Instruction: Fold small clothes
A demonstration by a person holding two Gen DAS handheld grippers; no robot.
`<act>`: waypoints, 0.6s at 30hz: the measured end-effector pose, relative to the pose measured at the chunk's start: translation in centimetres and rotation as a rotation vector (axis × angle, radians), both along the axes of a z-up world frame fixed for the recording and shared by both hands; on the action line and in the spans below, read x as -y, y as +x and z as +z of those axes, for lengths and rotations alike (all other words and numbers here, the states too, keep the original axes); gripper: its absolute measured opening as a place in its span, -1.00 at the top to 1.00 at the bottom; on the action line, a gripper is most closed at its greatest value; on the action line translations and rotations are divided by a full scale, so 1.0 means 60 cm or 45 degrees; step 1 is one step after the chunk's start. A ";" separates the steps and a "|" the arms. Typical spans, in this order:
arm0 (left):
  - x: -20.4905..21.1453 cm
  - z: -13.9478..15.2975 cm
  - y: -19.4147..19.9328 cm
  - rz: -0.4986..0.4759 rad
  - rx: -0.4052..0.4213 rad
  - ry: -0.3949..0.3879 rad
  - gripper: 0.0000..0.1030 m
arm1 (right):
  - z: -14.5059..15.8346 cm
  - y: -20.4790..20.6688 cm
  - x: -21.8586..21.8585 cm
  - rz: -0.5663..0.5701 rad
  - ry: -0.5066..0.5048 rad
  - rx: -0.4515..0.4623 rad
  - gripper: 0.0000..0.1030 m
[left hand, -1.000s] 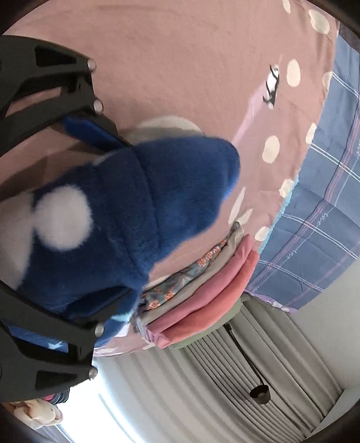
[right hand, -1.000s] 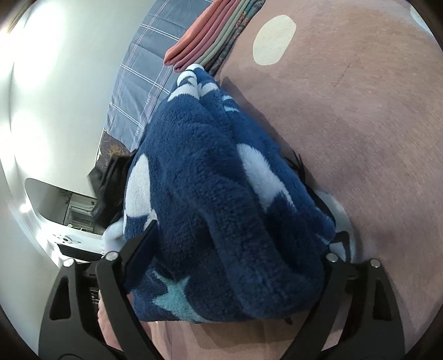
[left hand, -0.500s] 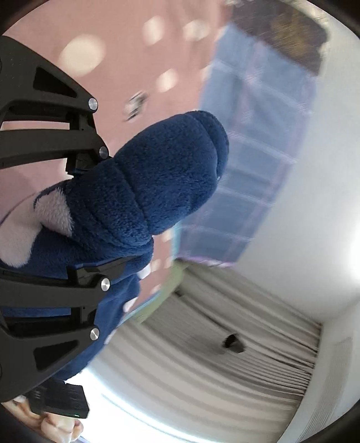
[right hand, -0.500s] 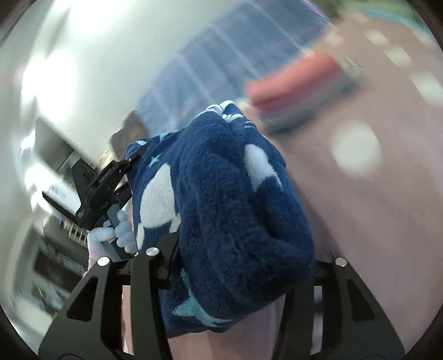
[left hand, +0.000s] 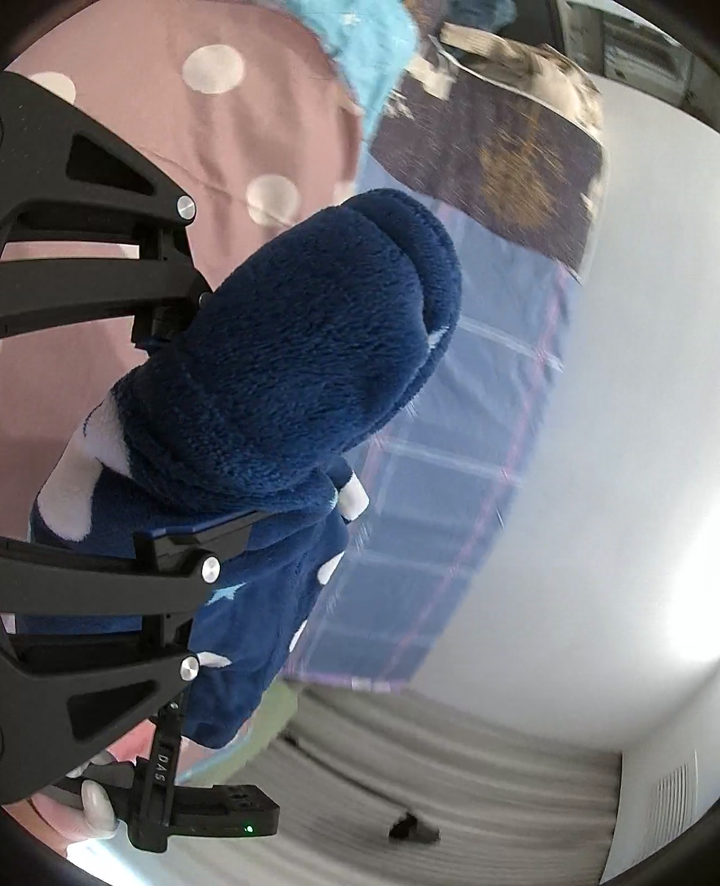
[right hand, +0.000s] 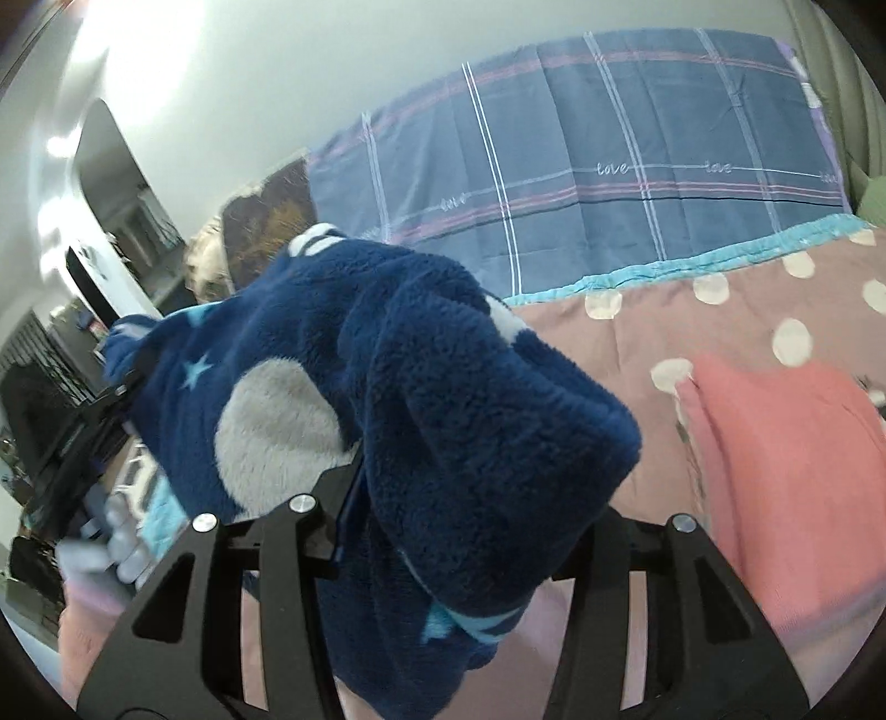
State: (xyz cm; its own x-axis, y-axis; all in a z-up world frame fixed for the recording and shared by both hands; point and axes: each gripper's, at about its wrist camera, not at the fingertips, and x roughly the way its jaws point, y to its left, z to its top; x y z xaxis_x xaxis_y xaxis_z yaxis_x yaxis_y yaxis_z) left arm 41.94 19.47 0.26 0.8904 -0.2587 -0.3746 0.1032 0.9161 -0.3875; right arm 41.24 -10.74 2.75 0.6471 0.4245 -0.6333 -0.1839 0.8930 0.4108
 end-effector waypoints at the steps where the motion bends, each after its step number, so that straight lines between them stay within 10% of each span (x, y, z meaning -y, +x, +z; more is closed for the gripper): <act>1: -0.008 -0.029 0.019 0.021 -0.035 -0.005 0.14 | -0.019 0.031 -0.009 0.003 0.011 -0.026 0.06; 7: -0.018 -0.253 0.106 0.166 -0.412 0.250 -0.21 | -0.209 0.156 -0.040 -0.070 -0.032 -0.253 -0.34; 11: -0.032 -0.247 0.102 0.152 -0.403 0.173 -0.27 | -0.316 0.164 0.002 -0.235 0.164 -0.289 -0.66; 18: -0.015 -0.222 0.041 0.163 -0.303 0.219 -0.26 | -0.272 0.122 0.001 -0.281 0.031 -0.197 -0.68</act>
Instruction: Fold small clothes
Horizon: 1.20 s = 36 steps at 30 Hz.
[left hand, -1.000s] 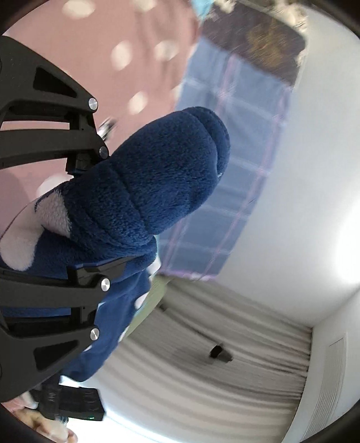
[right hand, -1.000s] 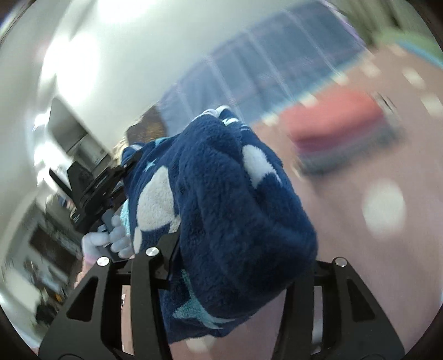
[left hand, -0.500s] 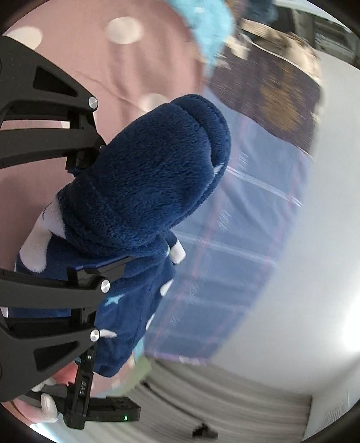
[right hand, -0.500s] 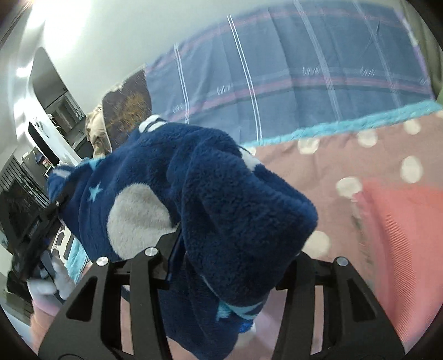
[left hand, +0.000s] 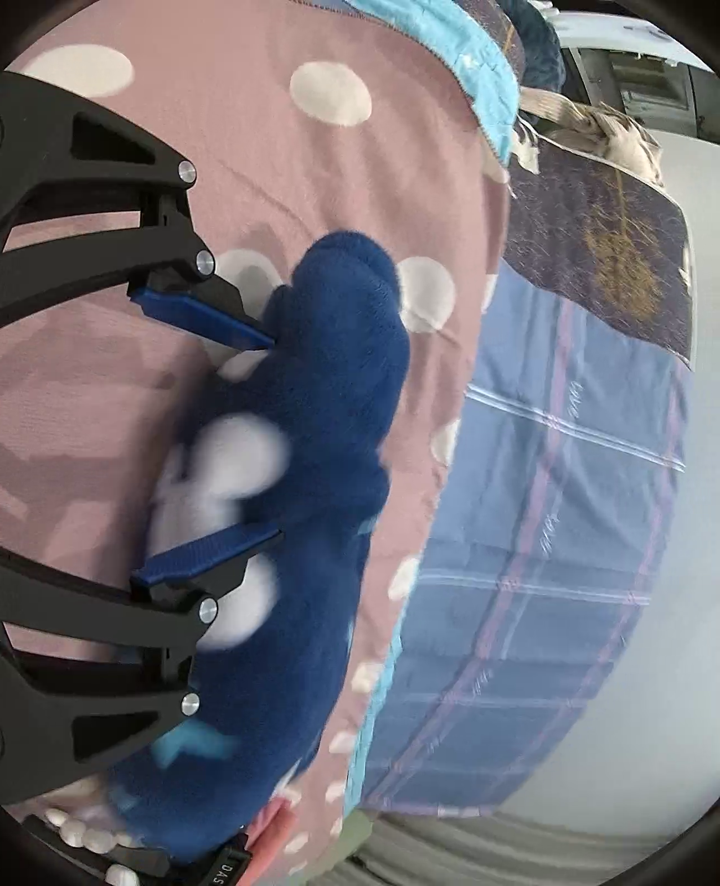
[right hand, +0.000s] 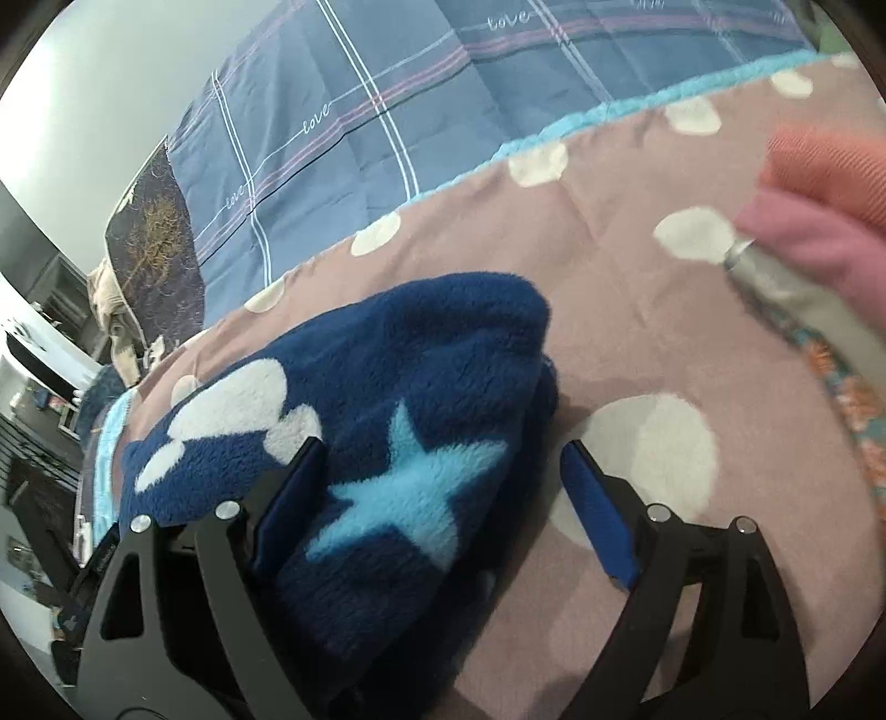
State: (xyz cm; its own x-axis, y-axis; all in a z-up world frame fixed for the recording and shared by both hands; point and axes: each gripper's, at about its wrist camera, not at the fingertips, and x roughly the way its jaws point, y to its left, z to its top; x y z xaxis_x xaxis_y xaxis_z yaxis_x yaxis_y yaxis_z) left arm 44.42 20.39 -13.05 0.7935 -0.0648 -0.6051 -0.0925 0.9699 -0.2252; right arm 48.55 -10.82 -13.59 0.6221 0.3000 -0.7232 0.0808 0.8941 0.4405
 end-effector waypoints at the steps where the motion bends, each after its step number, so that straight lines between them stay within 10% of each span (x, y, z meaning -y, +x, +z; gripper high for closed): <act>1: 0.008 0.012 -0.027 -0.050 0.021 0.004 -0.26 | 0.014 -0.017 -0.002 -0.002 -0.031 0.023 -0.68; 8: 0.105 0.066 -0.266 -0.200 0.168 0.103 -0.50 | 0.117 -0.269 0.006 0.201 -0.338 0.347 -0.81; 19: 0.267 0.189 -0.609 -0.209 0.504 0.212 -0.97 | 0.180 -0.662 0.038 0.030 -0.492 0.540 -0.96; 36: 0.339 0.221 -0.786 -0.104 0.430 0.387 -0.97 | 0.243 -0.860 0.063 -0.047 -0.296 0.545 -0.96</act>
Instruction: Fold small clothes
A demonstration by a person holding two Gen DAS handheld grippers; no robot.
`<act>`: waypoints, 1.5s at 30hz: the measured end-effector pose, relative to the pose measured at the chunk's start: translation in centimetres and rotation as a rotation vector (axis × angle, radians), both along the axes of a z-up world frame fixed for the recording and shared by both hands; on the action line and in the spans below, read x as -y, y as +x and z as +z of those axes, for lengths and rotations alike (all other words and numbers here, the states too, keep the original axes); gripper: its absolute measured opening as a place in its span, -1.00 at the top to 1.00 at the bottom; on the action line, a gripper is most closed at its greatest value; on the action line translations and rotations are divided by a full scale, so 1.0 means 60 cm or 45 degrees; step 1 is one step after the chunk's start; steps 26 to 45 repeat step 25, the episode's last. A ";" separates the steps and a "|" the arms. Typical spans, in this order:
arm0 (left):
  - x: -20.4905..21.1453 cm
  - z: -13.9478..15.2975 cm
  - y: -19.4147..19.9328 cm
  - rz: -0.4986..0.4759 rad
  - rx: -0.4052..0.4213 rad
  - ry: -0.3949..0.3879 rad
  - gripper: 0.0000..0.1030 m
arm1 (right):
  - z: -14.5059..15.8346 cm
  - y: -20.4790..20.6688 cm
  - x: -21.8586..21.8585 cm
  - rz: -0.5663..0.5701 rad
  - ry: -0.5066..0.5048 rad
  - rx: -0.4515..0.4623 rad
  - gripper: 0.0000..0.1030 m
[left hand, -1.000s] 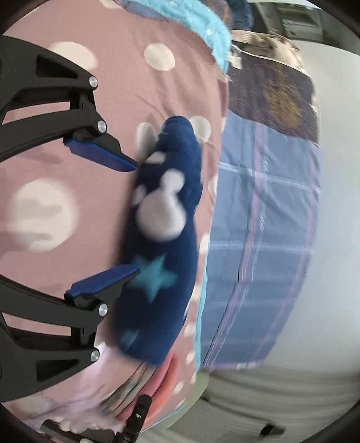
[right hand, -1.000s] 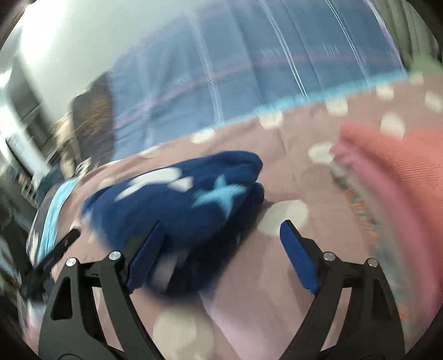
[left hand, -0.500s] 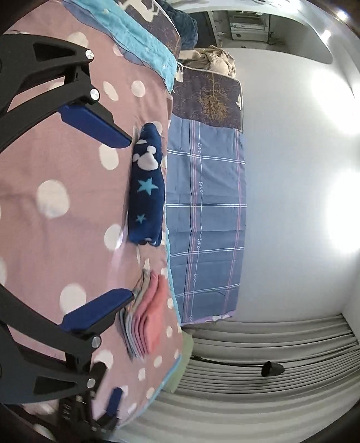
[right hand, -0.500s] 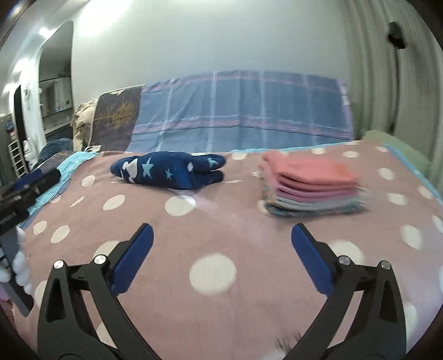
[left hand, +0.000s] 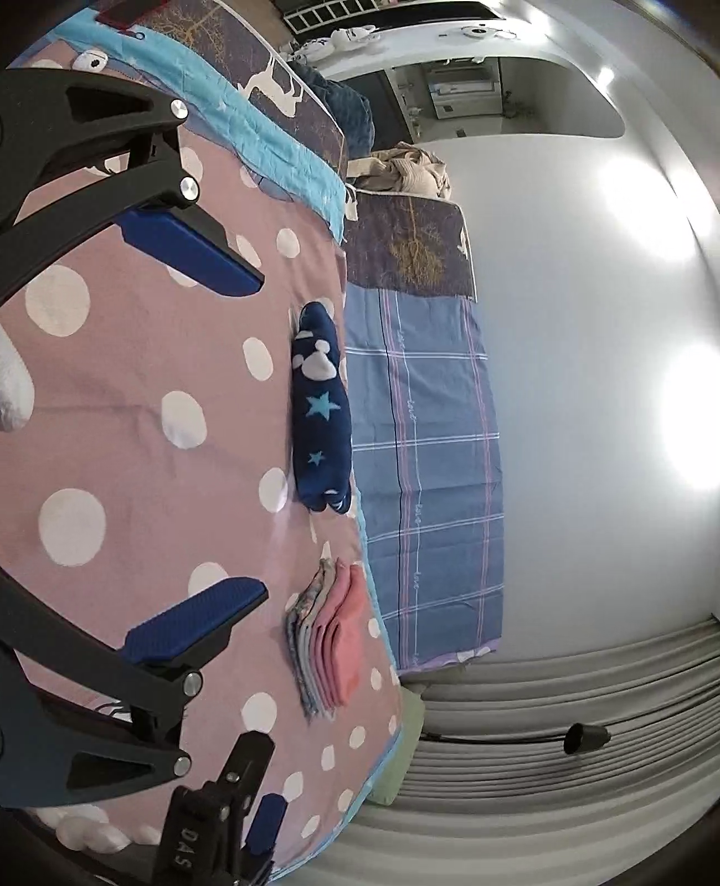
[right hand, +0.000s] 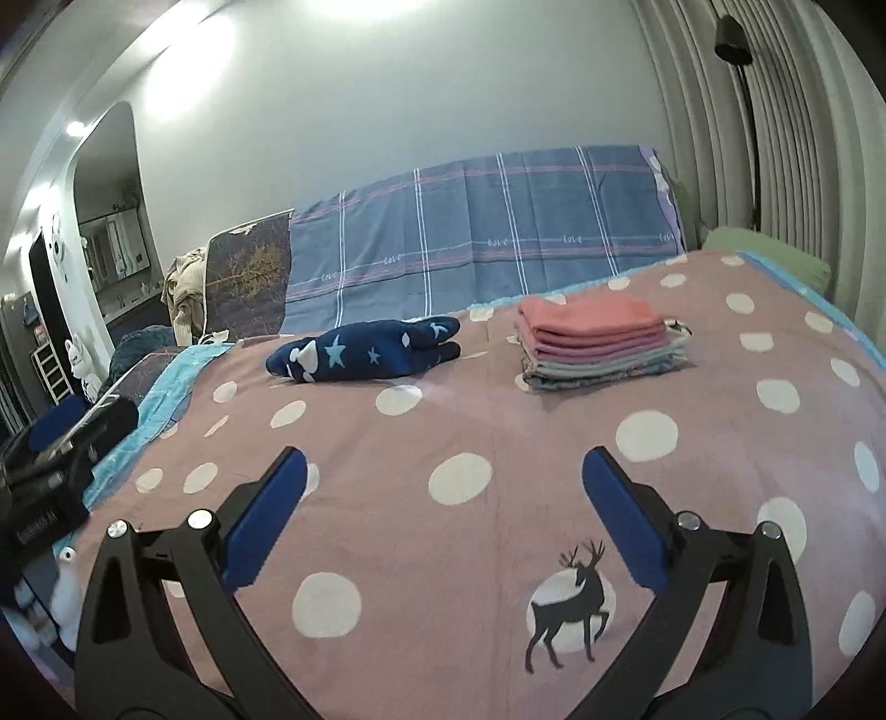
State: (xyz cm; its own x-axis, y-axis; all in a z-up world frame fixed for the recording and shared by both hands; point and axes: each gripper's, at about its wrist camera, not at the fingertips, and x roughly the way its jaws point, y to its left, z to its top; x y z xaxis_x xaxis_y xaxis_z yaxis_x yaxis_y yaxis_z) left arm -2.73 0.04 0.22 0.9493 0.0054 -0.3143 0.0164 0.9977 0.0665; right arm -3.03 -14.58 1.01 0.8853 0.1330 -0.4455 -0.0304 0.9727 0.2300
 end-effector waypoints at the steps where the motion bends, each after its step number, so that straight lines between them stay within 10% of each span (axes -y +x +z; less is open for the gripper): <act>1: 0.000 -0.001 -0.005 -0.002 -0.004 -0.008 -0.97 | 0.001 -0.004 0.000 -0.002 0.000 -0.005 -0.96; 45: 0.013 -0.023 -0.011 -0.021 -0.078 -0.017 -0.97 | 0.011 -0.032 -0.007 0.000 -0.051 0.016 -0.96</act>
